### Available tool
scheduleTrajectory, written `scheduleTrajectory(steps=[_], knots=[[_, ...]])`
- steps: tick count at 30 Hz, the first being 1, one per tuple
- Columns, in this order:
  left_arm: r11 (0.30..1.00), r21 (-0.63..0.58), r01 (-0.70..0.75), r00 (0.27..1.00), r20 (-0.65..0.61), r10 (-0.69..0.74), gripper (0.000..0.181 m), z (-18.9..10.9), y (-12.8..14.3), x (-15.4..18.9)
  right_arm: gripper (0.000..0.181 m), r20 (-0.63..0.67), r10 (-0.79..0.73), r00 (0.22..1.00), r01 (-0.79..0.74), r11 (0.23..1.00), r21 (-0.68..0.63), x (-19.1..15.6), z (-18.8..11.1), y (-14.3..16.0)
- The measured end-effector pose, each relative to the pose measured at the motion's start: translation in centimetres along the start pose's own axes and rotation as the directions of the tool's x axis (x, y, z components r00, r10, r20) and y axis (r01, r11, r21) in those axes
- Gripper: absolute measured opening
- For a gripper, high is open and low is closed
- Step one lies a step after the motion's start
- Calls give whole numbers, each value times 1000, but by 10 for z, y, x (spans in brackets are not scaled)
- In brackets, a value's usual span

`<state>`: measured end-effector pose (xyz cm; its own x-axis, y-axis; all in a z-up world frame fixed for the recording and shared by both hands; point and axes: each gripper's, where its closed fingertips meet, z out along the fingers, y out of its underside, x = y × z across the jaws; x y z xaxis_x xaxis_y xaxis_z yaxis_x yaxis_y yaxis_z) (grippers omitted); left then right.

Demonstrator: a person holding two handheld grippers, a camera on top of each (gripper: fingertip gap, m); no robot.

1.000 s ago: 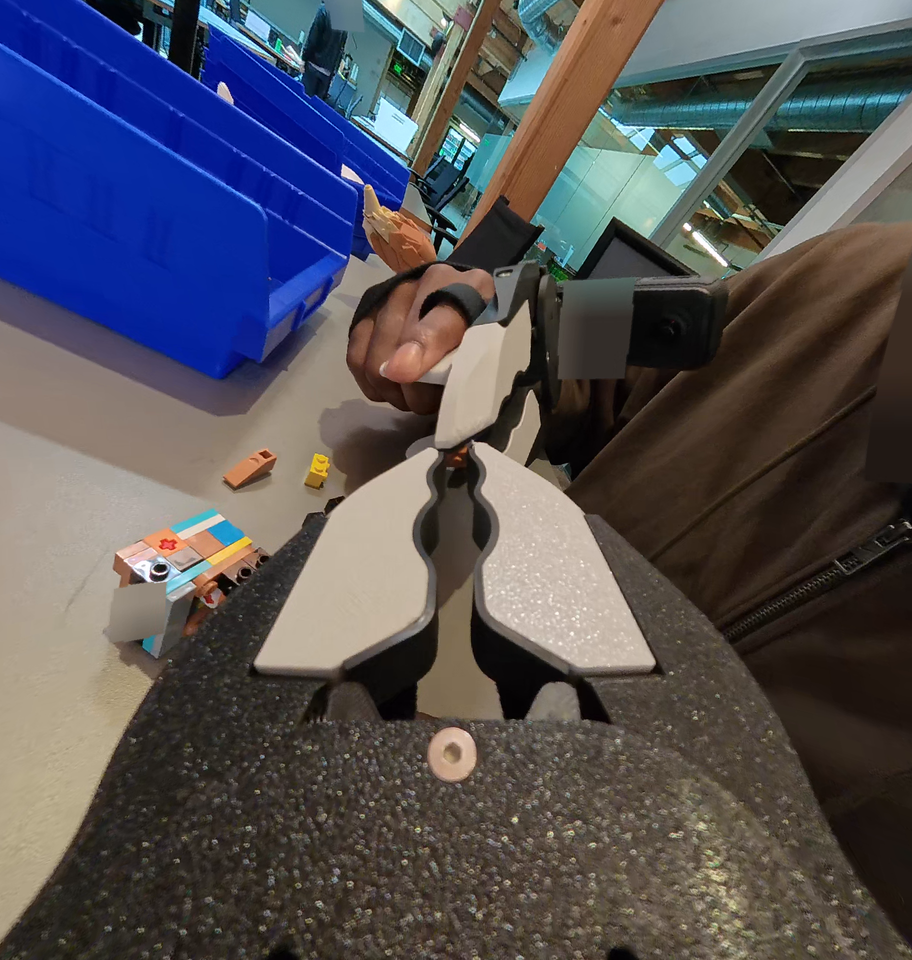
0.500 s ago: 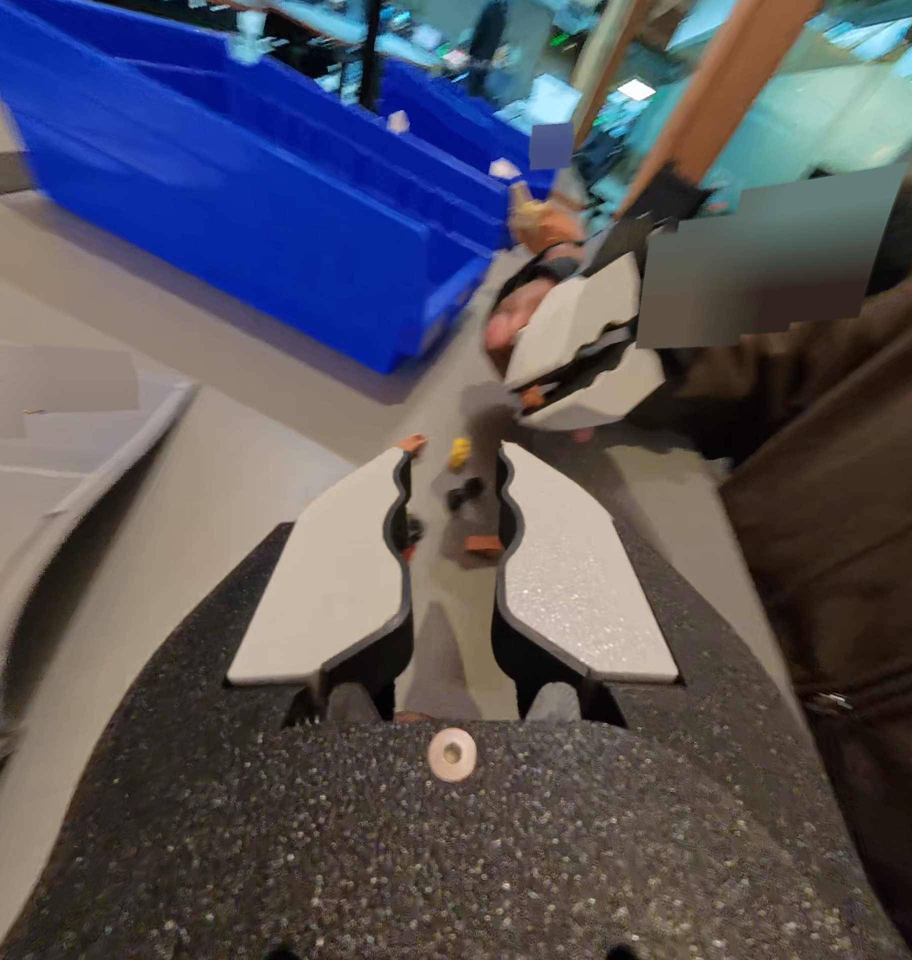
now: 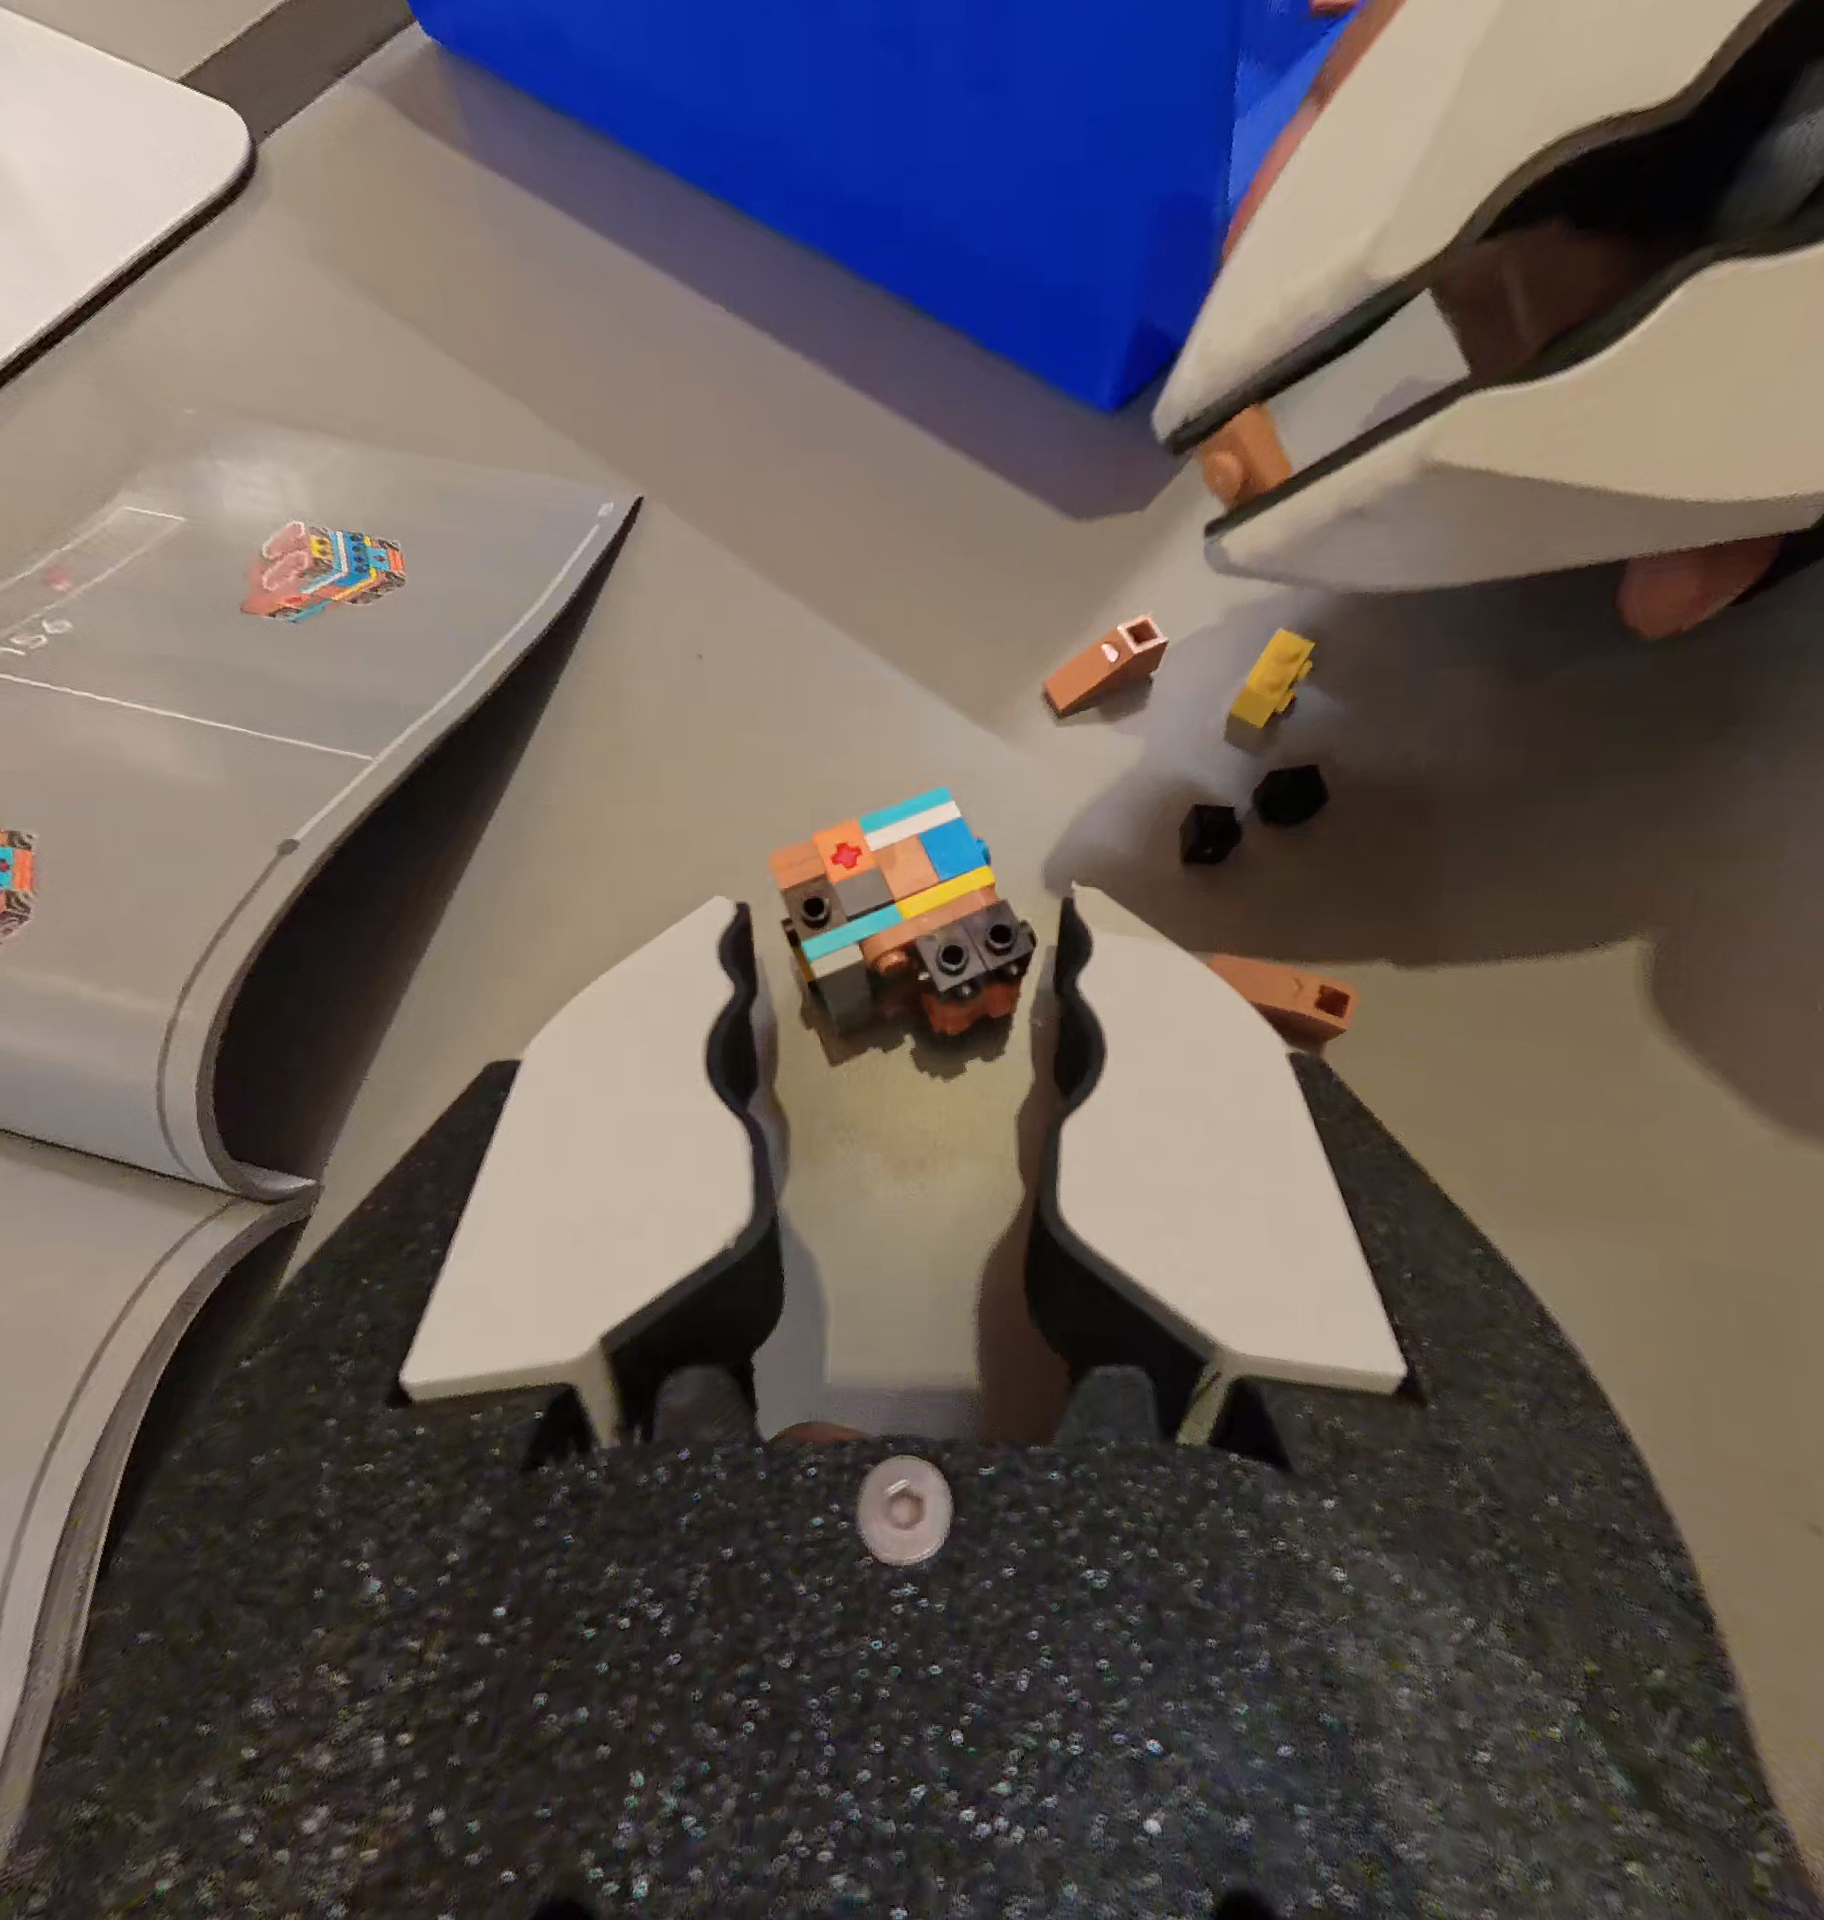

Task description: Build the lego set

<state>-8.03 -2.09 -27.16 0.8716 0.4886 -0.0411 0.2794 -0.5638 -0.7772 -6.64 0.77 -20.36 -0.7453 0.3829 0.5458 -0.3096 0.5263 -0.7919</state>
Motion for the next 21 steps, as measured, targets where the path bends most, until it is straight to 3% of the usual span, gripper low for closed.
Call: scheduleTrajectory(steps=[5, 9, 12, 14, 17, 21], knots=[[997, -6, -74, 997, -11, 74, 46, 5, -1, 4, 8, 39, 50, 998, -50, 999, -2, -4, 2, 1], [954, 234, -190, 961, -155, 229, 46, -13, -24, 24, 8, 101, 170, 980, -172, 985, 10, -3, -1, 0], [820, 540, -190, 908, -221, 356, 46, -48, -50, 38, 8, 168, 266, 949, -281, 957, 67, -1, -8, -12], [722, 688, -75, 869, -311, 386, 45, -74, -61, 47, 8, 219, 322, 921, -351, 930, 108, 1, -14, -25], [640, 762, 99, 826, -422, 374, 45, -95, -71, 50, 8, 300, 368, 880, -423, 895, 143, -3, -21, -43], [565, 818, 107, 819, -395, 416, 45, -105, -76, 54, 8, 370, 362, 856, -442, 883, 158, -12, -28, -59]])
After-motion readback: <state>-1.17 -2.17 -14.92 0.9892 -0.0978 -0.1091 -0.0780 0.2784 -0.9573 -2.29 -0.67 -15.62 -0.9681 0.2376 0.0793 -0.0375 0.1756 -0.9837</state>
